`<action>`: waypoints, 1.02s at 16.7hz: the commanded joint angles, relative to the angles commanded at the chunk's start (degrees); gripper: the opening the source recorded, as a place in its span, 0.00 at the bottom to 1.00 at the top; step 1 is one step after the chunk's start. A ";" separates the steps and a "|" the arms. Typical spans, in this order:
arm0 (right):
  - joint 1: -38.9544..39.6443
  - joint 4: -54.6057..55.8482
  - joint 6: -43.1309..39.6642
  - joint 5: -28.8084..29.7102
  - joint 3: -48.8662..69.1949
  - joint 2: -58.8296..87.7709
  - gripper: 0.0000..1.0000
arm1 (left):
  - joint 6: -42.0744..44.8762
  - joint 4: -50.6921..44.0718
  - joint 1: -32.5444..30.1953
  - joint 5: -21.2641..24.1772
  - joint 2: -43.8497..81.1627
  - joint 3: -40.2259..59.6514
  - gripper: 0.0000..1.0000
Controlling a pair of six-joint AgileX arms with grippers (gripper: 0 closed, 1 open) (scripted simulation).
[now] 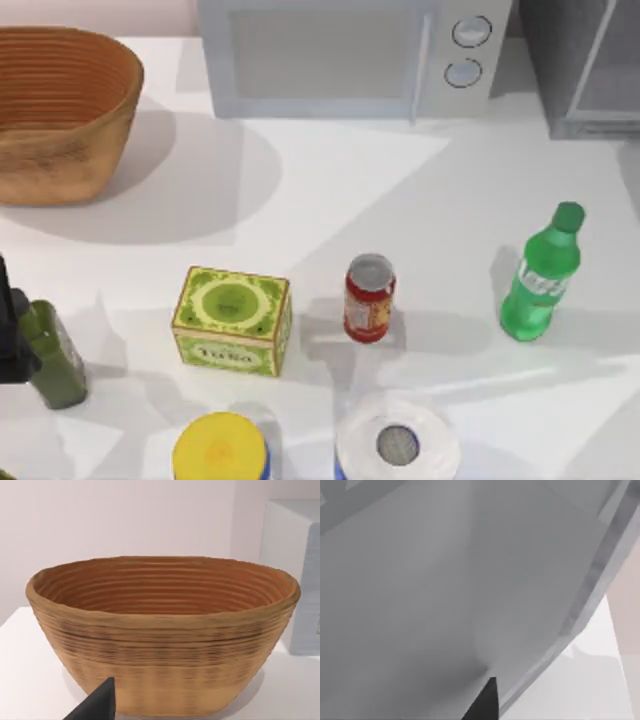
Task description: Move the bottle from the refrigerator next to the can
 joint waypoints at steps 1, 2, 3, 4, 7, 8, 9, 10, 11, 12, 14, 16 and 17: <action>4.59 1.53 2.73 3.27 -1.28 -0.89 1.00 | 0.00 0.00 0.00 0.00 0.00 0.00 1.00; 9.24 3.08 5.50 6.64 -2.61 -1.86 1.00 | 0.00 0.00 0.00 0.00 0.00 0.00 1.00; 13.78 4.63 8.24 10.01 -3.95 -2.86 1.00 | 0.00 0.00 0.00 0.00 0.00 0.00 1.00; 17.99 6.12 10.88 13.27 -5.27 -3.86 1.00 | 0.00 0.00 0.00 0.00 0.00 0.00 1.00; 27.43 9.96 17.67 21.56 -8.78 -6.59 1.00 | 0.00 0.00 0.00 0.00 0.00 0.00 1.00; 29.31 10.87 19.26 23.41 -9.62 -7.28 1.00 | 0.00 0.00 0.00 0.00 0.00 0.00 1.00; 30.65 11.55 20.46 24.73 -10.27 -7.80 1.00 | 0.00 0.00 0.00 0.00 0.00 0.00 1.00; 31.31 11.91 21.08 25.37 -10.60 -8.09 1.00 | 0.00 0.00 0.00 0.00 0.00 0.00 1.00; 31.44 11.98 21.21 25.50 -10.67 -8.14 1.00 | 0.00 0.00 0.00 0.00 0.00 0.00 1.00; 31.44 11.98 21.21 25.50 -10.67 -8.14 1.00 | 0.00 0.00 0.00 0.00 0.00 0.00 1.00; 30.52 11.78 20.92 25.81 -10.87 -7.85 1.00 | 0.00 0.00 0.00 0.00 0.00 0.00 1.00; 30.52 11.64 20.99 25.79 -9.97 -7.03 1.00 | 0.00 0.00 0.00 0.00 0.00 0.00 1.00; 30.53 11.40 21.06 25.75 -8.61 -5.84 1.00 | 0.00 0.00 0.00 0.00 0.00 0.00 1.00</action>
